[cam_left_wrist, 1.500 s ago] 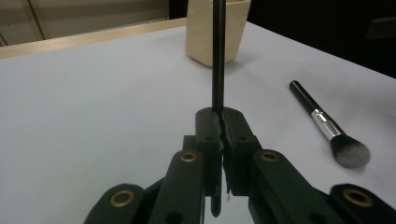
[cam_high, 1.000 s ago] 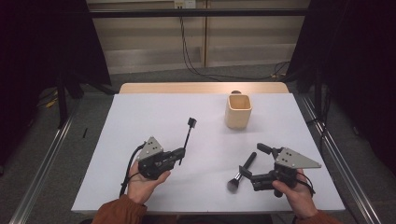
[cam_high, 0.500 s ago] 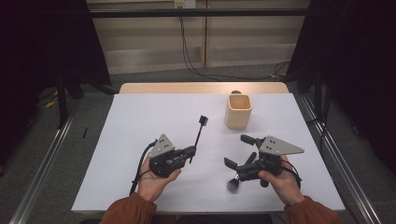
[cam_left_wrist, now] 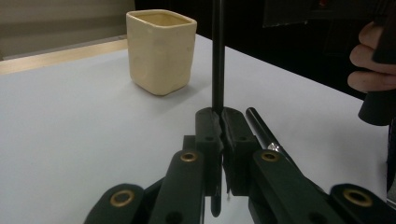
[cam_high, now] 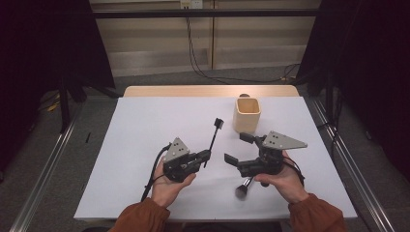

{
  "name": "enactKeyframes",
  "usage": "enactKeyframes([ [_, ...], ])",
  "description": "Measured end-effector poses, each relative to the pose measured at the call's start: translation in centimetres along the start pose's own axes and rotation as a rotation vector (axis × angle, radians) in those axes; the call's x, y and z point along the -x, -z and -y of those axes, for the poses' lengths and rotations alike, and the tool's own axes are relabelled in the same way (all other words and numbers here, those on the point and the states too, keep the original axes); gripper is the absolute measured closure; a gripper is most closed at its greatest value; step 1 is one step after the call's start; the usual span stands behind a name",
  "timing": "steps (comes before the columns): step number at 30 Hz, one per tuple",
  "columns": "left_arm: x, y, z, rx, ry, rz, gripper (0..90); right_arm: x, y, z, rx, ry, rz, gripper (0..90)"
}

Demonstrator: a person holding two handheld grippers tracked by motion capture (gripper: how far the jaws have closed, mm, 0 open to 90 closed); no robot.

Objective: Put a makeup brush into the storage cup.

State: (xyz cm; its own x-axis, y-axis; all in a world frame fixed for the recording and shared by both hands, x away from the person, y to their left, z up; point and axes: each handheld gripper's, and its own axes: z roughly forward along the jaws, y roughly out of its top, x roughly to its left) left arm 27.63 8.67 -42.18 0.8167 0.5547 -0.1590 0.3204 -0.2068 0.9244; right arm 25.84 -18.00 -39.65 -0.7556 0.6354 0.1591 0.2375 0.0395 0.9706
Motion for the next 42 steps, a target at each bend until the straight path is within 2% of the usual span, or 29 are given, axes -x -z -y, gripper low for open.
enactKeyframes([
  [6,0.4,-0.6,0.1,-0.007,-0.006,0.008,86.2,0.2,-1.0,-0.1,-0.014,-0.014,-0.005,18.6],
  [12,0.5,-0.6,0.3,0.000,-0.006,0.009,86.2,0.3,-1.7,-0.3,-0.006,-0.022,-0.004,26.4],
  [16,0.6,-0.7,0.6,-0.011,-0.011,0.013,86.2,0.4,-2.6,0.0,-0.029,-0.021,-0.040,41.0],
  [22,0.7,-1.0,0.7,-0.018,-0.017,0.019,86.2,0.7,-3.1,0.3,-0.048,-0.042,-0.090,61.0],
  [32,0.9,-1.3,1.0,-0.025,-0.023,0.035,86.1,1.0,-3.3,0.5,-0.067,-0.082,-0.092,81.4],
  [35,0.9,-1.3,1.0,-0.026,-0.039,0.032,86.1,1.1,-3.3,0.6,-0.069,-0.093,-0.098,83.0],
  [42,1.0,-1.4,1.2,-0.023,-0.047,0.032,85.9,1.1,-3.2,0.5,-0.084,-0.097,-0.116,84.9],
])
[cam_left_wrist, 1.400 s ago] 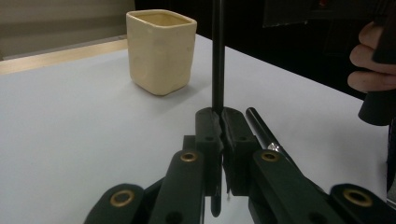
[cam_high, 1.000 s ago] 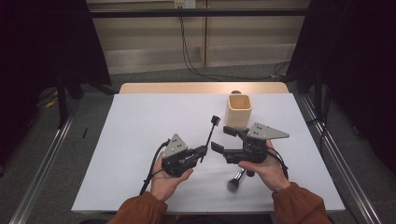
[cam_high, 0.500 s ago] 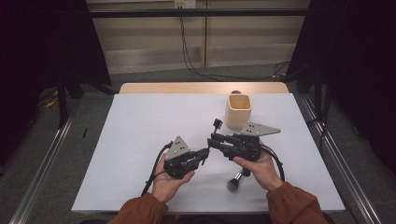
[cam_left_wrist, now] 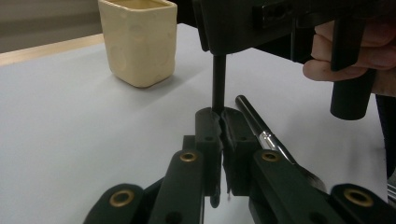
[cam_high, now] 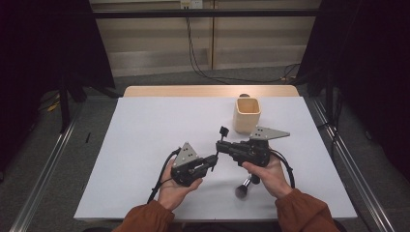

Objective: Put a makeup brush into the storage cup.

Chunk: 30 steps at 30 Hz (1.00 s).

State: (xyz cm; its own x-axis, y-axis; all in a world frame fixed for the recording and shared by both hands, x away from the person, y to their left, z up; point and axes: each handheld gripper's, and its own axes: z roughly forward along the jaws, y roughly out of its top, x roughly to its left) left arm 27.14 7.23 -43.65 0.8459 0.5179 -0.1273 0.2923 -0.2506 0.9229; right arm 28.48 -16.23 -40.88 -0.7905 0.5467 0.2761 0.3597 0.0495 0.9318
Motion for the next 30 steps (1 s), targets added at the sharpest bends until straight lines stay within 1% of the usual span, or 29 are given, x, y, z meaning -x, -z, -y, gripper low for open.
enactKeyframes([
  [2,0.0,-0.1,0.0,-0.001,0.000,0.003,85.7,-0.1,0.0,0.0,-0.001,-0.001,-0.002,85.9],
  [5,0.0,0.0,0.1,-0.003,-0.002,0.009,85.6,-0.3,0.0,0.0,-0.004,0.012,-0.004,86.2],
  [6,0.0,0.0,0.1,-0.001,0.004,0.010,85.4,-0.3,0.0,0.0,-0.005,0.015,-0.005,86.2],
  [9,-0.1,0.0,0.0,0.005,0.003,0.007,84.8,-0.3,0.0,0.0,0.002,0.018,-0.007,86.3],
  [10,-0.1,0.1,0.0,0.002,0.013,0.009,84.1,-0.3,0.1,0.0,0.004,0.019,-0.007,86.3],
  [13,-0.2,0.0,0.0,-0.011,0.036,0.014,78.5,-0.3,0.2,-0.1,0.006,0.023,-0.006,86.4],
  [16,-0.1,0.0,0.0,-0.014,0.036,0.004,73.3,-0.3,0.3,-0.1,0.009,0.026,-0.004,86.3],
  [18,-0.1,0.0,0.0,-0.011,0.044,-0.013,65.6,-0.2,0.4,-0.1,0.009,0.026,-0.002,86.3],
  [19,-0.1,0.1,0.0,-0.014,0.048,-0.014,63.0,-0.2,0.5,-0.2,0.011,0.026,0.001,86.3],
  [20,-0.2,0.1,0.0,-0.015,0.058,-0.021,59.3,-0.2,0.5,-0.2,0.011,0.027,0.002,86.3],
  [22,-0.4,0.2,0.0,-0.020,0.085,-0.036,48.5,-0.2,0.7,-0.2,0.012,0.029,0.005,86.3],
  [24,-0.5,0.5,-0.1,-0.022,0.083,-0.049,45.0,-0.1,0.8,-0.2,0.013,0.032,0.007,86.3],
  [25,-0.5,0.5,-0.1,-0.022,0.083,-0.049,41.3,-0.1,0.8,-0.2,0.013,0.032,0.007,86.3],
  [27,-0.7,0.7,-0.2,-0.022,0.097,-0.074,30.4,-0.1,1.0,-0.2,0.013,0.033,0.010,86.3],
  [28,-0.8,0.9,-0.3,-0.018,0.098,-0.074,27.4,-0.1,1.0,-0.2,0.014,0.034,0.011,86.3],
  [29,-0.9,0.9,-0.3,-0.018,0.093,-0.074,26.5,-0.1,1.1,-0.2,0.015,0.035,0.011,86.3],
  [30,-1.1,1.1,-0.4,-0.016,0.086,-0.082,24.1,0.0,1.2,-0.2,0.015,0.036,0.014,86.3],
])
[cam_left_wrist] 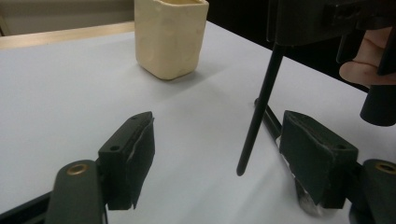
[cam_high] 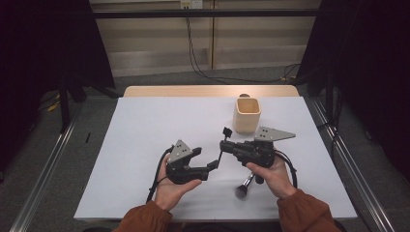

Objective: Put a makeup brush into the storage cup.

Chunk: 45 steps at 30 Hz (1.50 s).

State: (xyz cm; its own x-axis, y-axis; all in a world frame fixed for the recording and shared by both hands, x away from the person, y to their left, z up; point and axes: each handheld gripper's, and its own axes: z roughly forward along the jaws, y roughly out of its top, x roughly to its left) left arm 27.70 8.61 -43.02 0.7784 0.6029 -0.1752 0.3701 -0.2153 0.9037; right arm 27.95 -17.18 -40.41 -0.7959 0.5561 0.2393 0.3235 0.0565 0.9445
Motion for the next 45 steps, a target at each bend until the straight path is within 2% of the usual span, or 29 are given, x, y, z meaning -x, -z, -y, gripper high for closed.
enactKeyframes([
  [4,-0.7,0.8,-0.5,0.007,-0.005,-0.020,15.1,0.2,0.3,0.0,0.006,0.000,0.011,86.3],
  [7,-1.2,1.6,-1.0,0.033,0.003,-0.025,10.0,0.4,0.7,-0.1,0.013,0.003,0.022,86.3],
  [10,-1.5,2.2,-1.2,0.055,0.022,-0.018,8.0,0.5,0.9,-0.2,0.018,0.003,0.031,86.3],
  [11,-1.9,2.8,-1.2,0.065,0.024,0.002,7.5,0.6,1.0,-0.2,0.017,0.004,0.033,86.3],
  [13,-2.1,3.1,-1.1,0.080,0.031,0.009,5.8,0.6,1.1,-0.2,0.016,0.005,0.037,86.3],
  [14,-2.2,3.3,-1.0,0.082,0.029,0.021,4.9,0.6,1.1,-0.2,0.016,0.005,0.038,86.3],
  [16,-2.4,3.7,-0.9,0.076,0.014,0.011,4.4,0.6,1.1,-0.2,0.016,0.005,0.040,86.3],
  [18,-2.6,3.9,-0.8,0.093,0.035,0.023,4.5,0.6,1.3,-0.2,0.018,0.007,0.042,86.3],
  [22,-3.1,4.6,-0.7,0.081,0.019,-0.016,4.5,0.7,1.7,-0.3,0.024,0.008,0.057,86.3],
  [23,-3.3,4.9,-0.5,0.081,0.016,-0.046,4.5,0.8,1.8,-0.3,0.024,0.007,0.061,86.3],
  [31,-4.4,6.6,0.3,0.062,0.018,-0.102,7.5,1.4,2.9,-0.6,0.050,0.018,0.093,86.2],
  [33,-4.7,7.0,0.5,0.053,0.008,-0.130,7.4,1.5,3.1,-0.7,0.054,0.018,0.100,86.2],
  [34,-4.8,7.2,0.6,0.057,0.008,-0.141,6.7,1.6,3.2,-0.7,0.057,0.019,0.104,86.2],
  [35,-5.1,7.5,0.8,0.070,0.039,-0.124,6.2,1.7,3.3,-0.8,0.060,0.018,0.106,86.2],
  [36,-5.4,7.8,1.0,0.080,0.048,-0.109,5.3,1.8,3.4,-0.8,0.062,0.016,0.110,86.2],
  [38,-5.7,8.5,1.2,0.087,0.028,-0.144,5.1,2.0,3.5,-0.8,0.063,0.016,0.118,86.2],
  [40,-6.0,9.3,1.2,0.100,0.047,-0.142,4.4,2.1,3.7,-0.8,0.064,0.014,0.124,86.2],
  [42,-6.3,10.0,1.3,0.114,0.022,-0.168,4.5,2.3,3.8,-0.9,0.072,0.010,0.131,86.2],
  [45,-6.9,11.0,1.5,0.124,0.023,-0.195,4.0,2.5,4.0,-1.3,0.076,0.015,0.142,86.2],
])
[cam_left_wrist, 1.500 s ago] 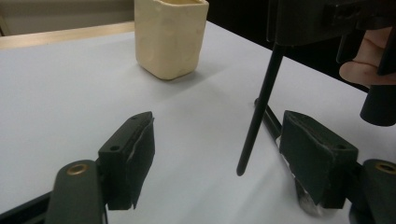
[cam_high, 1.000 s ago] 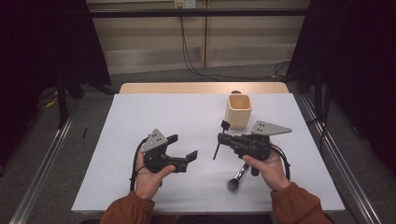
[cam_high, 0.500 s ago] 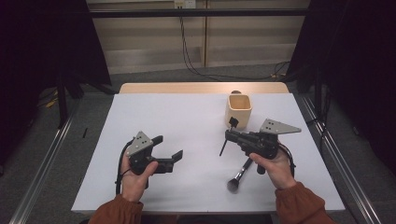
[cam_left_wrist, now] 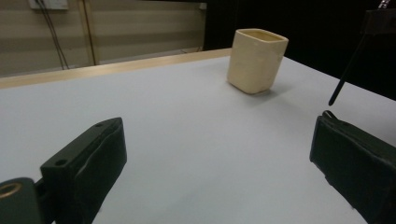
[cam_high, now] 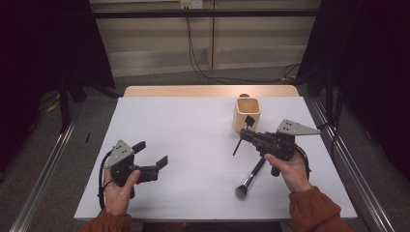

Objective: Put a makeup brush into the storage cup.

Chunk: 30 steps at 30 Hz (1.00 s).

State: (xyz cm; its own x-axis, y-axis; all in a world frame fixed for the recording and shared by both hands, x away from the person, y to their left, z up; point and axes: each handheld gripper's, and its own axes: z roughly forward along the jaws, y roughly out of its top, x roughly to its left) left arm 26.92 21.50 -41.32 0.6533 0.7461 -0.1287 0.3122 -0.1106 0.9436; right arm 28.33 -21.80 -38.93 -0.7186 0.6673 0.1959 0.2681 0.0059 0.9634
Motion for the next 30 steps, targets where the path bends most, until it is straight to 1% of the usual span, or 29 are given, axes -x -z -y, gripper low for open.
enactKeyframes([
  [2,-0.3,0.4,0.2,0.003,-0.011,-0.013,4.0,0.2,0.0,-0.2,0.001,0.005,0.008,86.2],
  [3,-0.3,0.6,0.3,0.006,-0.004,-0.014,3.8,0.2,0.0,-0.3,0.000,0.007,0.011,86.2],
  [5,0.0,1.1,0.5,0.017,-0.034,-0.033,4.0,0.4,0.1,-0.4,0.001,0.007,0.019,86.2],
  [6,0.0,1.1,0.5,0.017,-0.034,-0.033,3.7,0.4,0.1,-0.4,0.001,0.007,0.019,86.2],
  [7,0.2,1.5,0.8,0.019,-0.033,-0.021,4.0,0.6,0.2,-0.5,0.003,0.006,0.030,86.1],
  [8,0.2,1.5,0.8,0.019,-0.033,-0.021,4.1,0.6,0.2,-0.5,0.003,0.006,0.030,86.1],
  [9,0.1,2.0,1.2,0.022,-0.029,-0.024,3.9,0.9,0.4,-0.6,0.007,0.003,0.043,86.1],
  [11,-0.2,2.2,1.6,0.027,-0.016,-0.022,3.8,1.1,0.5,-0.6,0.011,0.001,0.057,86.1],
  [12,-0.2,2.2,1.6,0.027,-0.016,-0.022,3.7,1.3,0.5,-0.7,0.009,0.002,0.065,86.2],
  [13,-0.6,2.5,2.0,0.017,-0.024,-0.031,3.8,1.5,0.6,-0.8,0.011,0.001,0.071,86.1],
  [16,-0.9,2.9,2.6,0.033,-0.009,-0.057,3.4,2.0,0.8,-1.0,0.013,0.000,0.086,86.1],
  [17,-1.0,3.0,2.7,0.029,-0.005,-0.059,3.5,2.2,0.9,-1.2,0.020,0.001,0.093,86.2],
  [18,-1.1,3.0,2.8,0.032,-0.005,-0.055,3.4,2.4,1.0,-1.3,0.018,0.005,0.098,86.2],
  [19,-1.1,3.1,3.0,0.025,-0.013,-0.046,3.4,2.5,1.0,-1.4,0.022,0.003,0.104,86.1],
  [21,-1.1,3.2,3.3,0.021,-0.015,-0.043,3.2,2.8,1.1,-1.8,0.028,0.005,0.114,86.1],
  [23,-1.0,3.3,3.3,0.024,-0.016,-0.040,3.2,2.9,1.1,-2.1,0.031,-0.001,0.123,86.2],
  [25,-0.9,3.4,3.2,0.031,-0.032,-0.054,3.3,3.0,1.2,-2.4,0.046,-0.002,0.130,86.1],
  [28,-1.1,3.6,3.2,0.035,-0.033,-0.057,3.3,3.1,1.1,-2.5,0.046,0.001,0.132,86.2],
  [30,-1.2,3.8,3.2,0.044,-0.024,-0.057,3.3,3.2,0.8,-2.7,0.035,0.008,0.140,86.1],
])
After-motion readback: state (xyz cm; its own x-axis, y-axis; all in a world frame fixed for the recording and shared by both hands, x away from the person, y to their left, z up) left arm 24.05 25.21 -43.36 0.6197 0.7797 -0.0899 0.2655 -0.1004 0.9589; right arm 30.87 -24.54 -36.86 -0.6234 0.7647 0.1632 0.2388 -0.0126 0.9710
